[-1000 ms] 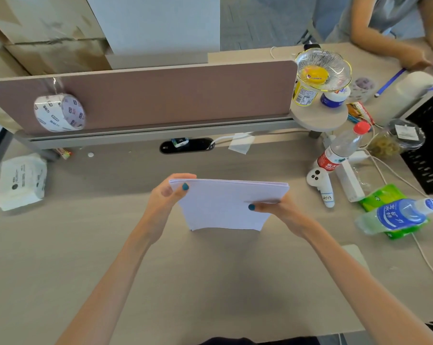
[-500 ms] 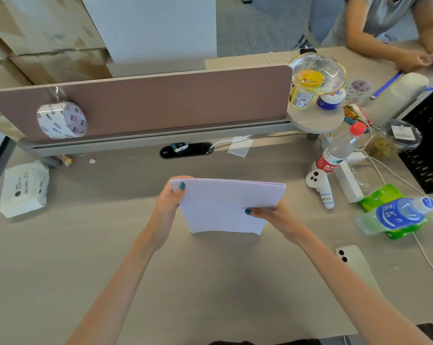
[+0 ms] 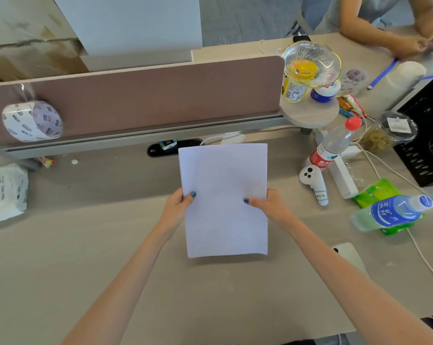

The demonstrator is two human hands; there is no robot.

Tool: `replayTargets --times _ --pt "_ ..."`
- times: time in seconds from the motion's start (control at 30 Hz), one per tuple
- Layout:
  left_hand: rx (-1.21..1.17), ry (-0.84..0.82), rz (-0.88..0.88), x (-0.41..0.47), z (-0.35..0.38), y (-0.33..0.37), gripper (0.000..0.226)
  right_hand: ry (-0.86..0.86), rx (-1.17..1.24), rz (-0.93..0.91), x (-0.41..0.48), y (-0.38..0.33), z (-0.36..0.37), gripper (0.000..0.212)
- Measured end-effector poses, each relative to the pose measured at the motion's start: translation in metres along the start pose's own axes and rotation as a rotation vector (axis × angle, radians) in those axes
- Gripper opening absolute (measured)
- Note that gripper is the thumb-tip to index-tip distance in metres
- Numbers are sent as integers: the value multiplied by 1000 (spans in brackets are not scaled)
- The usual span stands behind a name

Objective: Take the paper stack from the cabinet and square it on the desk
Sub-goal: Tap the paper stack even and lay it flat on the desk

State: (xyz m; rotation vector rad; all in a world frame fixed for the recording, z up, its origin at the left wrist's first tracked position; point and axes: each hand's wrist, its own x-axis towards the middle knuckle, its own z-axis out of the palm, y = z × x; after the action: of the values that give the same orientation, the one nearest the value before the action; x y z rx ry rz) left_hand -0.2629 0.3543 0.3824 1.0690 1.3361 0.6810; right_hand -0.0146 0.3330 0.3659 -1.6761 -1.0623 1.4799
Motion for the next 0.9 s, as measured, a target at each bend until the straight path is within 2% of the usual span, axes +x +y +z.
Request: replayTargets --times 0.2,0.33,0.4,0.5,0.63,0.9 --pt "61 43 -168 56 38 -14 23 120 61 147 36 25 -28 26" --pt "109 95 -214 88 61 -30 14 213 -84 223 60 45 -42 21" --pt "169 132 -222 100 69 -39 14 246 -189 225 69 52 -45 21" --pt "310 160 -218 114 79 -48 10 338 -318 215 76 56 -49 10" --pt "497 240 -217 123 90 -51 17 453 -431 251 83 68 -54 6" --pt "456 387 -277 125 102 -53 21 498 -563 173 82 74 -58 18"
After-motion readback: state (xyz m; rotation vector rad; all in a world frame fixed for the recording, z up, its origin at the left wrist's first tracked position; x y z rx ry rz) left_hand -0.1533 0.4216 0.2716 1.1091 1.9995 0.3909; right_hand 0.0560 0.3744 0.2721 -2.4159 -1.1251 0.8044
